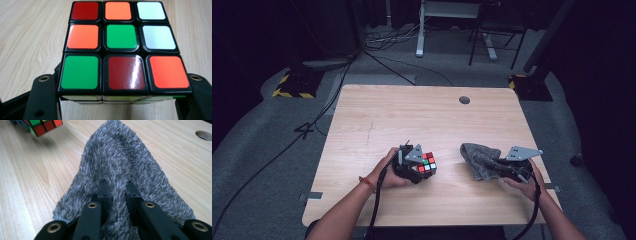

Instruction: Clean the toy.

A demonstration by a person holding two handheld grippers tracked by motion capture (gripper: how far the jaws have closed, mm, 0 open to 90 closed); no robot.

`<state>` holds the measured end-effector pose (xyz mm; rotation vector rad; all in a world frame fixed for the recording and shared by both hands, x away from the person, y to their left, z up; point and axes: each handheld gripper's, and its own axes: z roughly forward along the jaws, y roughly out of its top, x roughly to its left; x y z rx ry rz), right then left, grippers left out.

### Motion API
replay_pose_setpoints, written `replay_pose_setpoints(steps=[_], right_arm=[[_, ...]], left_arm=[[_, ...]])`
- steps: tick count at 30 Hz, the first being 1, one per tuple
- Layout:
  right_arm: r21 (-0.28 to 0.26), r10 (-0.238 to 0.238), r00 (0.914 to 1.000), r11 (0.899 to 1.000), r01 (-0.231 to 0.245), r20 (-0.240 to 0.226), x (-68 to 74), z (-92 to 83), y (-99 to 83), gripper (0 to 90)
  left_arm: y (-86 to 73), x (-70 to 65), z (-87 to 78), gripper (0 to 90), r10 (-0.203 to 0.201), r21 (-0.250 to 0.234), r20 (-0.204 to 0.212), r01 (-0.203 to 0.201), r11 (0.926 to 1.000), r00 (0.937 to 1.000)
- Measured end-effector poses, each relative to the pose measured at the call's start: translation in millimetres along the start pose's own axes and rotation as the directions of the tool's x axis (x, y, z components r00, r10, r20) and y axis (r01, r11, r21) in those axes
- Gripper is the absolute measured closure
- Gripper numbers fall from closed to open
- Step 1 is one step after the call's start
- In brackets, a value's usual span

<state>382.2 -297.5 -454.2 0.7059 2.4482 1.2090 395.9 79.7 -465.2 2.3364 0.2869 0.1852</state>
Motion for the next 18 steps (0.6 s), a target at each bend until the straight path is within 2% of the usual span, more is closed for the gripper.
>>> replay_pose_setpoints(steps=[1, 5, 11, 13, 14, 18], right_arm=[[0.002, -0.007, 1.0, 1.0, 0.007, -0.001, 1.1, 0.3, 2.3, 78.5], [0.002, -0.03, 0.9995, 1.0, 0.03, -0.011, 6.4, 2.7, 12.4, 78.5], [0.004, -0.086, 0.9955, 0.996, 0.086, -0.041, 19.2, 9.8, 29.5, 78.5], [0.002, -0.097, 0.9938, 0.995, 0.097, -0.055, 23.8, 12.6, 35.3, 78.4], [-0.002, -0.101, 0.9931, 0.995, 0.101, -0.059, 26.0, 13.7, 38.0, 78.5], [-0.021, -0.127, 0.989, 0.992, 0.126, -0.076, 33.7, 14.2, 50.8, 78.4]], left_arm=[[1.3, -1.2, 0.3, 33.7, 0.016, 0.012, -0.009, -0.016, 0.9998, 0.9998], [3.7, -0.7, -1.0, 33.7, 0.034, 0.022, -0.027, -0.033, 0.9992, 0.9991], [9.8, -1.5, 0.8, 33.8, 0.051, 0.047, -0.022, -0.05, 0.9977, 0.9985], [12.0, -1.9, 2.2, 33.7, 0.043, 0.044, -0.016, -0.042, 0.9981, 0.9989], [13.0, -2.2, 3.2, 33.7, 0.056, 0.049, -0.011, -0.056, 0.9972, 0.9983], [16.2, -2.7, 8.0, 33.7, 0.062, 0.068, -0.006, -0.062, 0.9958, 0.998]])
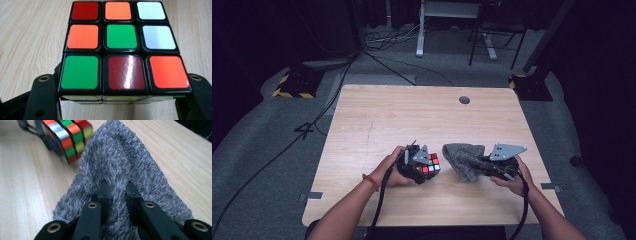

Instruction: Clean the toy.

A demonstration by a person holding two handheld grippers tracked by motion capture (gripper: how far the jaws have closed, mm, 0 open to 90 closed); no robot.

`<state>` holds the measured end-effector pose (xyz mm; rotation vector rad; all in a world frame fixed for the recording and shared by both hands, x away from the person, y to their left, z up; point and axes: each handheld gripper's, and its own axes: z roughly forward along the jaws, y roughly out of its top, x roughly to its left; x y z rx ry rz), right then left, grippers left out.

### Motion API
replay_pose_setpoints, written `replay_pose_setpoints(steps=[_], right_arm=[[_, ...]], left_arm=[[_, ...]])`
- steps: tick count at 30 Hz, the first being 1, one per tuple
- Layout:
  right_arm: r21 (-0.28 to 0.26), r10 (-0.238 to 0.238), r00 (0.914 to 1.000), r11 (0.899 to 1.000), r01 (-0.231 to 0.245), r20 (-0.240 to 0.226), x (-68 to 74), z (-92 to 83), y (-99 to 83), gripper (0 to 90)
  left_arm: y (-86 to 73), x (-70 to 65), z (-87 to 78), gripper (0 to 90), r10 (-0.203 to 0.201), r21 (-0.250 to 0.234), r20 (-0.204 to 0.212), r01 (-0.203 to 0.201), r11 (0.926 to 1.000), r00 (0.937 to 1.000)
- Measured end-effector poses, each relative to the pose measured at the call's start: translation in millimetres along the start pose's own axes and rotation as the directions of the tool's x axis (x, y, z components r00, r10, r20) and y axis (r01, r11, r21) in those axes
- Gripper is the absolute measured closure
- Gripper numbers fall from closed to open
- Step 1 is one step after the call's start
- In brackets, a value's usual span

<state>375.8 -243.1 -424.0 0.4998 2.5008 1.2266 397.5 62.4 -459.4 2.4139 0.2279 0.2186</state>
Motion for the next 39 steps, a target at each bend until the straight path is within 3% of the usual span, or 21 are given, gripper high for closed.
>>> replay_pose_setpoints(steps=[4, 6, 17, 21, 24, 25, 26, 29, 31, 35, 39], right_arm=[[-0.017, -0.011, 0.9998, 1.0, 0.011, -0.015, 3.3, 2.5, 11.0, 78.4], [-0.022, -0.023, 0.999, 1.0, 0.022, -0.039, 7.8, 8.6, 21.7, 78.4], [0.024, -0.093, 0.9878, 0.995, 0.097, -0.125, 30.5, 38.7, 43.2, 78.1], [0.038, -0.11, 0.9867, 0.993, 0.116, -0.119, 37.2, 43.9, 47.1, 77.8], [0.042, -0.117, 0.9892, 0.992, 0.121, -0.088, 40.0, 46.8, 49.5, 77.7], [0.044, -0.122, 0.9898, 0.991, 0.126, -0.074, 39.8, 47.7, 49.8, 77.8], [0.059, -0.123, 0.9923, 0.991, 0.124, -0.016, 37.0, 49.3, 48.9, 77.9], [0.061, -0.072, 0.9972, 0.996, 0.071, 0.018, 25.1, 50.6, 42.2, 78.2], [0.065, -0.047, 0.9988, 0.997, 0.046, 0.016, 19.8, 49.5, 36.8, 78.3], [0.079, -0.048, 0.9986, 0.996, 0.046, 0.021, 17.5, 46.2, 30.1, 78.4], [0.083, -0.042, 0.9991, 0.996, 0.042, -0.007, 18.8, 43.1, 23.8, 78.5]], left_arm=[[3.4, 1.2, 4.9, 33.7, -0.007, 0.006, 0.011, 0.007, 1.0, 0.9999], [8.0, 1.4, 8.6, 33.7, 0.012, 0.009, 0.014, -0.012, 0.9999, 0.9998], [19.6, -3.9, 19.3, 33.7, 0.032, 0.023, 0.022, -0.032, 0.9992, 0.9993], [20.0, -6.9, 20.5, 33.8, 0.032, 0.032, 0.024, -0.033, 0.9989, 0.9992], [18.2, -6.7, 20.3, 33.8, 0.017, 0.026, 0.022, -0.017, 0.9995, 0.9996], [17.7, -6.0, 20.1, 33.8, 0.018, 0.029, 0.023, -0.019, 0.9994, 0.9996], [17.3, -6.4, 20.2, 33.8, 0.02, 0.03, 0.026, -0.021, 0.9993, 0.9995], [16.6, -10.0, 17.7, 33.8, 0.017, 0.009, 0.048, -0.018, 0.9998, 0.9987], [17.0, -10.8, 16.5, 33.8, 0.021, 0.005, 0.048, -0.021, 0.9998, 0.9986], [17.4, -11.0, 9.6, 33.8, 0.02, -0.018, 0.035, -0.019, 0.9996, 0.9992], [17.0, -8.8, 5.8, 33.8, 0.016, -0.03, 0.021, -0.015, 0.9994, 0.9997]])
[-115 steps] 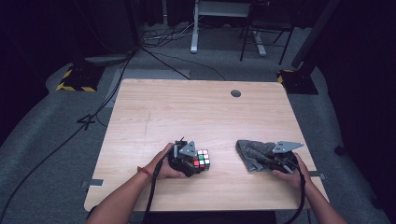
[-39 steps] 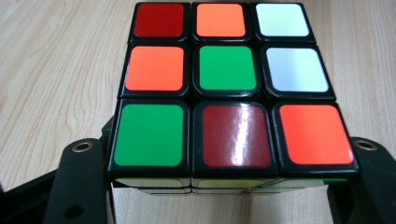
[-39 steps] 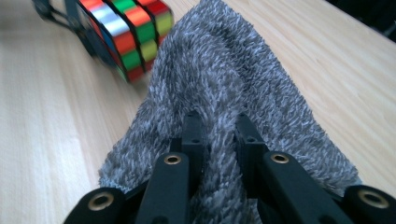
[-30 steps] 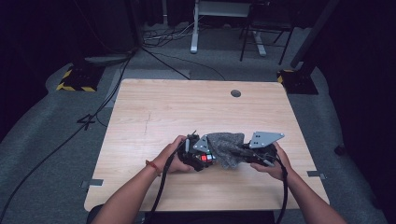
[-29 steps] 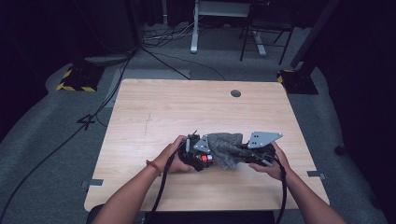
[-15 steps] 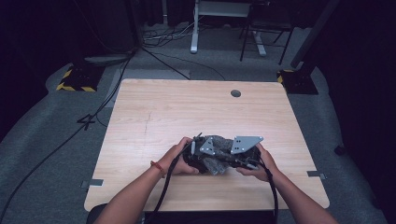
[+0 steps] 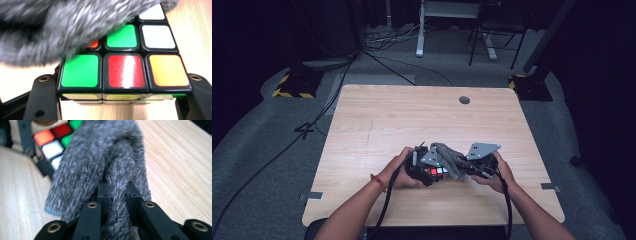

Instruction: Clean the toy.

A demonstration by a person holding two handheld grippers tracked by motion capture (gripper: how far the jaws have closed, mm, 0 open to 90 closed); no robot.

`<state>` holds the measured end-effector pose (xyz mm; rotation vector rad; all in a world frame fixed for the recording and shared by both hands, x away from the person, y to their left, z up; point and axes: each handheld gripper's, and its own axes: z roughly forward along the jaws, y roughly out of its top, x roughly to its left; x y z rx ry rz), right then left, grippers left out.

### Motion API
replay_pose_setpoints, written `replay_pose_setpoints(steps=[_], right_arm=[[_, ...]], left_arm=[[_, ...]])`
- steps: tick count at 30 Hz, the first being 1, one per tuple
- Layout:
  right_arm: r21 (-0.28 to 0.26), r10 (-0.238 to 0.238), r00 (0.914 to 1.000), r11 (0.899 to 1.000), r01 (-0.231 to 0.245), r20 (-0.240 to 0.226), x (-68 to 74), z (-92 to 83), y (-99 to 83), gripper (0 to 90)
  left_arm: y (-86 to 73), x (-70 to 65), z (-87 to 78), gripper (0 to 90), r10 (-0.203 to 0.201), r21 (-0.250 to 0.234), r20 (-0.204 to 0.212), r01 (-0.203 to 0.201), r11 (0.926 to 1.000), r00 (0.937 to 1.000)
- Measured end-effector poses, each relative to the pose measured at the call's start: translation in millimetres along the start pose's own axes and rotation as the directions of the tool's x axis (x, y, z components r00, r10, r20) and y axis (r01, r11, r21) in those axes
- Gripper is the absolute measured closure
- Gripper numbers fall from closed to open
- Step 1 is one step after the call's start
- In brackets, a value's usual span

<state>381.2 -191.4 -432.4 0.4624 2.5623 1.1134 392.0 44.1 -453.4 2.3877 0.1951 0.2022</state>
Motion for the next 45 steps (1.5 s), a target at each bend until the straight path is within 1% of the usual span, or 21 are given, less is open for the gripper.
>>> replay_pose_setpoints(steps=[2, 6, 8, 10, 14, 18, 20, 21, 25, 26, 28, 29, 31, 34, 37, 38, 39, 40, 42, 44, 45], right_arm=[[-0.018, -0.008, 0.9999, 1.0, 0.008, -0.015, 3.2, -1.5, 0.5, 78.5], [-0.053, -0.058, 0.9983, 0.997, 0.058, 0.007, 13.2, -7.7, 12.2, 78.5], [-0.062, -0.061, 0.9981, 0.996, 0.062, 0.007, 14.4, -9.0, 14.6, 78.5], [-0.085, -0.07, 0.9973, 0.994, 0.068, -0.022, 19.2, -8.5, 21.8, 78.5], [-0.081, -0.097, 0.9948, 0.992, 0.094, -0.032, 25.7, -2.1, 27.5, 78.4], [-0.073, -0.1, 0.9949, 0.992, 0.098, -0.017, 25.8, 2.0, 30.0, 78.5], [-0.062, -0.102, 0.9948, 0.993, 0.102, 0.008, 23.0, 2.4, 29.2, 78.6], [-0.064, -0.075, 0.9972, 0.995, 0.075, 0.004, 17.5, 1.9, 26.3, 78.6], [-0.053, -0.049, 0.9983, 0.997, 0.05, 0.032, 9.9, 1.1, 20.1, 78.8], [-0.04, -0.035, 0.9983, 0.999, 0.037, 0.047, 4.4, 0.2, 14.4, 78.8], [-0.039, -0.02, 0.9988, 0.999, 0.022, 0.044, 1.2, -0.1, 11.1, 78.9], [-0.032, 0.009, 0.9991, 0.999, -0.008, 0.042, -4.1, -0.6, 5.0, 78.8], [-0.016, 0.014, 0.9988, 1.0, -0.013, 0.047, -6.6, 1.0, 0.7, 78.9], [-0.011, 0.014, 0.9989, 1.0, -0.014, 0.044, -6.9, 1.7, -1.5, 78.9], [-0.032, 0.01, 0.999, 0.999, -0.009, 0.045, -4.9, -2.8, 0.2, 78.9], [-0.067, 0.006, 0.9995, 0.998, -0.004, 0.03, -1.9, -8.4, 4.1, 78.9], [-0.067, 0.006, 0.9995, 0.998, -0.004, 0.03, -1.9, -8.4, 4.1, 78.9], [-0.083, -0.015, 0.9999, 0.996, 0.016, 0.005, 4.1, -11.5, 10.2, 78.8], [-0.091, -0.065, 0.9977, 0.994, 0.063, -0.019, 12.6, -10.7, 15.9, 78.8], [-0.093, -0.076, 0.9967, 0.993, 0.074, -0.027, 15.6, -10.1, 18.4, 78.8], [-0.118, -0.079, 0.9937, 0.991, 0.069, -0.08, 20.4, -8.7, 23.1, 78.8]], left_arm=[[0.9, -0.8, 1.0, 33.8, 0.009, 0.012, -0.016, -0.009, 0.9999, 0.9998], [2.4, -1.1, 5.1, 33.8, 0.016, 0.035, -0.031, -0.015, 0.9993, 0.9994], [3.5, -1.4, 7.3, 33.8, 0.016, 0.045, -0.044, -0.014, 0.9989, 0.9989], [6.2, -2.9, 11.2, 33.8, 0.023, 0.062, -0.044, -0.021, 0.9979, 0.9988], [7.3, -4.5, 14.4, 33.8, 0.023, 0.07, -0.044, -0.02, 0.9973, 0.9988], [5.9, -3.5, 12.7, 33.8, 0.014, 0.065, -0.053, -0.01, 0.9979, 0.9985], [6.0, -3.6, 12.3, 33.8, 0.015, 0.07, -0.051, -0.011, 0.9975, 0.9986], [6.3, -3.6, 13.0, 33.8, 0.022, 0.071, -0.046, -0.019, 0.9973, 0.9987], [6.3, -4.3, 12.4, 33.8, 0.021, 0.066, -0.036, -0.019, 0.9976, 0.9991], [6.6, -4.4, 11.2, 33.8, 0.023, 0.059, -0.032, -0.021, 0.998, 0.9992], [7.4, -5.0, 8.0, 33.8, 0.022, 0.04, -0.031, -0.021, 0.999, 0.9993], [7.7, -4.7, 5.8, 33.8, 0.019, 0.03, -0.029, -0.019, 0.9994, 0.9994], [8.8, -4.9, 0.2, 33.8, 0.02, 0.007, -0.031, -0.02, 0.9998, 0.9993], [9.0, -4.7, -1.5, 33.8, 0.024, 0.009, -0.03, -0.024, 0.9997, 0.9992], [7.7, -3.2, -1.0, 33.8, 0.018, 0.018, -0.043, -0.017, 0.9997, 0.9989], [7.1, -1.8, 1.4, 33.8, 0.011, 0.027, -0.047, -0.01, 0.9996, 0.9988], [7.1, -1.8, 1.4, 33.8, 0.011, 0.027, -0.047, -0.01, 0.9996, 0.9988], [7.1, -1.4, 2.9, 33.8, 0.007, 0.025, -0.043, -0.006, 0.9997, 0.9991], [9.0, -3.5, 9.1, 33.8, 0.028, 0.061, -0.044, -0.025, 0.9978, 0.9987], [8.7, -4.1, 11.6, 33.8, 0.026, 0.065, -0.042, -0.023, 0.9976, 0.9988], [9.1, -4.1, 13.1, 33.8, 0.026, 0.069, -0.034, -0.024, 0.9974, 0.9991]])
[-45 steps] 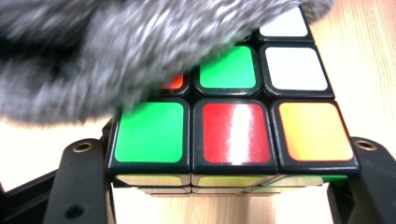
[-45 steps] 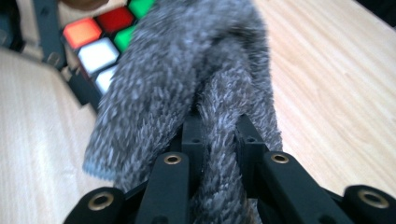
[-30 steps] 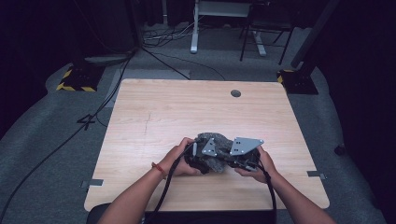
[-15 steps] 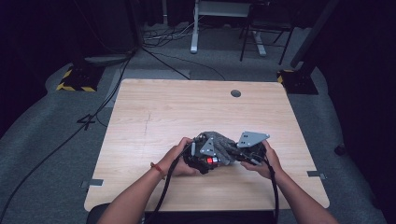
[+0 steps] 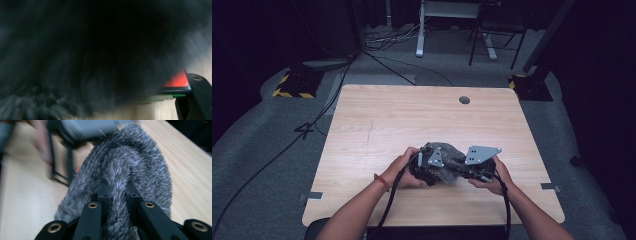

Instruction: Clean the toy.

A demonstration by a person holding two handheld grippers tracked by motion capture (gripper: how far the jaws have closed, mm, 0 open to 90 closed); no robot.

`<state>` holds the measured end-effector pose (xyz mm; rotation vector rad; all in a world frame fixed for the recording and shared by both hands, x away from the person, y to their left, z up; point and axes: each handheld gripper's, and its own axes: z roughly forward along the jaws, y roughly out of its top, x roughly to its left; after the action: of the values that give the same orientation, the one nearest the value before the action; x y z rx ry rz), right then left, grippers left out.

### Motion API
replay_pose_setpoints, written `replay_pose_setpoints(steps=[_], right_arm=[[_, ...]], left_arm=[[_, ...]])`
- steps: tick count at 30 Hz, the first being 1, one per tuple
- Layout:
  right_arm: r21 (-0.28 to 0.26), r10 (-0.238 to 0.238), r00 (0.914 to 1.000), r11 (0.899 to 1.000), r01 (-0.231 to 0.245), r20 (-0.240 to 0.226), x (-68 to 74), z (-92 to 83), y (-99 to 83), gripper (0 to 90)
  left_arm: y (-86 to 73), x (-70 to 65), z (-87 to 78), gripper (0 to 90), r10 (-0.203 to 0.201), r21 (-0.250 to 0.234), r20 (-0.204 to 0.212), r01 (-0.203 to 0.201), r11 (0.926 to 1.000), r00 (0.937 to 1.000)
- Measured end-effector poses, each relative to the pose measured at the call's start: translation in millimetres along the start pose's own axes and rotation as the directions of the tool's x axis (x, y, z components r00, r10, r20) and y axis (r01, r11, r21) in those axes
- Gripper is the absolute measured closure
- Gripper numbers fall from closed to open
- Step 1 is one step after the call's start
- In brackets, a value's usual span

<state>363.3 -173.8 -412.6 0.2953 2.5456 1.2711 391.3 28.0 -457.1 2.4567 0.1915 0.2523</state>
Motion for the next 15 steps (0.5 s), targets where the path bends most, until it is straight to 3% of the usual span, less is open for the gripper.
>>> replay_pose_setpoints(steps=[4, 6, 15], right_arm=[[0.013, -0.031, 0.9995, 0.999, 0.032, -0.01, 7.7, 6.9, 6.3, 78.7], [0.028, -0.037, 0.9992, 0.999, 0.036, 0.017, 7.4, 12.1, 8.2, 78.7], [0.024, 0.038, 0.9928, 0.999, -0.041, 0.114, -14.4, 6.4, -3.6, 78.7]], left_arm=[[1.4, -0.9, 3.9, 33.8, -0.01, -0.005, 0.011, 0.01, 0.9999, 0.9999], [1.1, -0.2, 3.3, 33.8, -0.015, -0.003, 0.008, 0.015, 0.9999, 0.9999], [0.5, -0.3, -0.9, 33.8, -0.014, -0.012, -0.001, 0.014, 0.9998, 0.9999]])
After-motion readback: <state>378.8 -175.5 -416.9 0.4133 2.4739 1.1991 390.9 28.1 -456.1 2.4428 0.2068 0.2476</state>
